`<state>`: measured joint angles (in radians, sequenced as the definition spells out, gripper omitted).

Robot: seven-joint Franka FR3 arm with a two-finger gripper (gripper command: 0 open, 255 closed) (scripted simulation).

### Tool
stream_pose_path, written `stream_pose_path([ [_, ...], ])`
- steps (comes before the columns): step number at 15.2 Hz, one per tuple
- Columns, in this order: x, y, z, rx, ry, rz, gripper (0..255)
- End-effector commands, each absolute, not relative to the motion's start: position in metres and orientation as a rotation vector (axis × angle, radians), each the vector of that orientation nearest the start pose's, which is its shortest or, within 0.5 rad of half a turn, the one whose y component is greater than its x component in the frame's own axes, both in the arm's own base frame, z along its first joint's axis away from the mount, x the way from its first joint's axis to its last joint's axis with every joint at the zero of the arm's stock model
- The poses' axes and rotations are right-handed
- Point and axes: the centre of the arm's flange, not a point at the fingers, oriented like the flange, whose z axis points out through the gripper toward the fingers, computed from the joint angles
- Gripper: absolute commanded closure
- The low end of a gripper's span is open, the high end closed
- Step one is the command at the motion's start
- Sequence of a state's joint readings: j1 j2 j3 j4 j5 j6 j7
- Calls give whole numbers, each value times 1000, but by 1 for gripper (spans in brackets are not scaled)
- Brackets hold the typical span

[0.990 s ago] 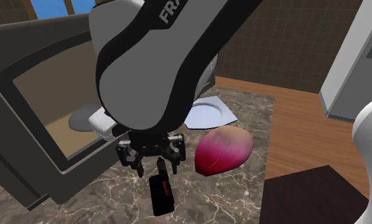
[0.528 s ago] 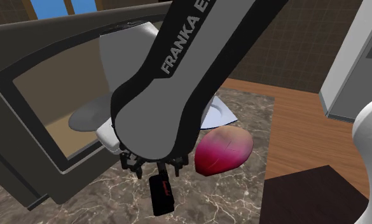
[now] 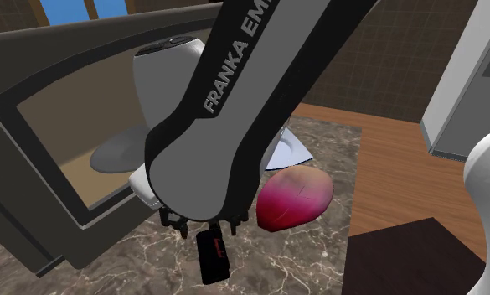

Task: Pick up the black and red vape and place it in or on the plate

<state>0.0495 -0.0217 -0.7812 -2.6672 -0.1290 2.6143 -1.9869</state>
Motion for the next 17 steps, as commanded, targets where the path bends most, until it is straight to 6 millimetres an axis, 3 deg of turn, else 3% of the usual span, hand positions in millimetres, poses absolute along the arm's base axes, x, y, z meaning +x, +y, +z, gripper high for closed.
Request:
stream_pose_path([
  [1,312,-274,240,-2414,-1968,84,255],
  [10,312,-274,240,-2414,-1968,84,255],
  [17,312,-274,277,-2414,-1968,84,255],
])
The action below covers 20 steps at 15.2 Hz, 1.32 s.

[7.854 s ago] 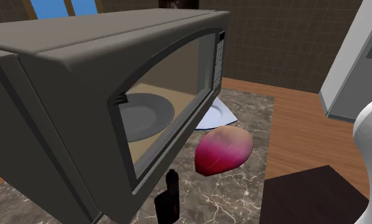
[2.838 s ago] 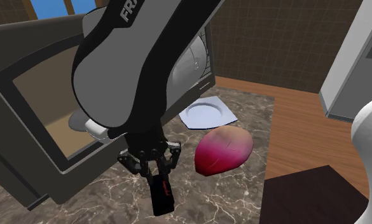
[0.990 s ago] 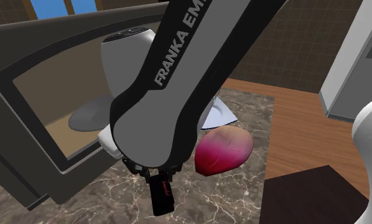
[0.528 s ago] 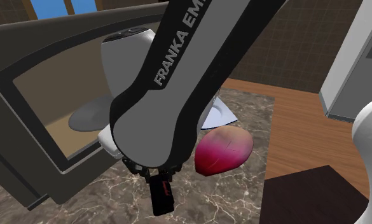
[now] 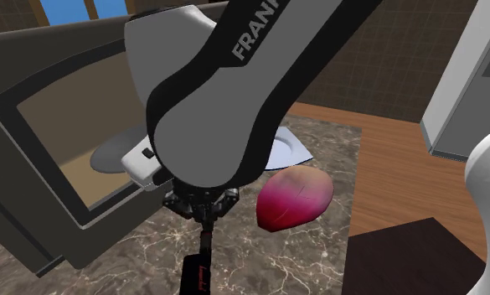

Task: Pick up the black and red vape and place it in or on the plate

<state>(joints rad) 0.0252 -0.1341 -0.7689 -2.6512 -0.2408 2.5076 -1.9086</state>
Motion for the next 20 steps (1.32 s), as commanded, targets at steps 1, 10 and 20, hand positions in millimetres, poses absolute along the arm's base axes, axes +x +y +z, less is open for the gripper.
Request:
stream_pose_path([
  [1,312,-274,282,-2414,-1968,84,255],
  [10,345,-229,264,-2326,-2034,106,0],
  [20,343,-229,235,-2326,-2034,106,0],
])
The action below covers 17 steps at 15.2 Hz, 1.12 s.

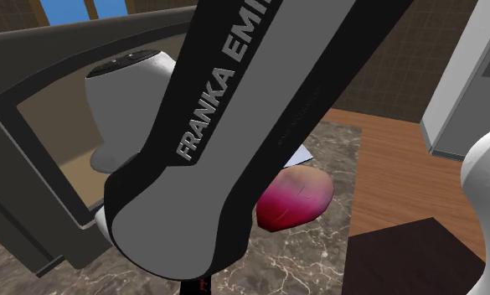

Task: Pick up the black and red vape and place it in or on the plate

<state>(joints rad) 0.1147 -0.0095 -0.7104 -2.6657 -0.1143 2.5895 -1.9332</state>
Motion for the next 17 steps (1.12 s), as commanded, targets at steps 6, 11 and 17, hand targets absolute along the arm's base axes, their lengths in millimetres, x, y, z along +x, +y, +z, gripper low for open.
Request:
stream_pose_path([
  [6,342,-230,235,-2326,-2034,106,255],
  [11,343,-227,234,-2326,-2034,106,255],
  [17,343,-229,256,-2326,-2034,106,255],
])
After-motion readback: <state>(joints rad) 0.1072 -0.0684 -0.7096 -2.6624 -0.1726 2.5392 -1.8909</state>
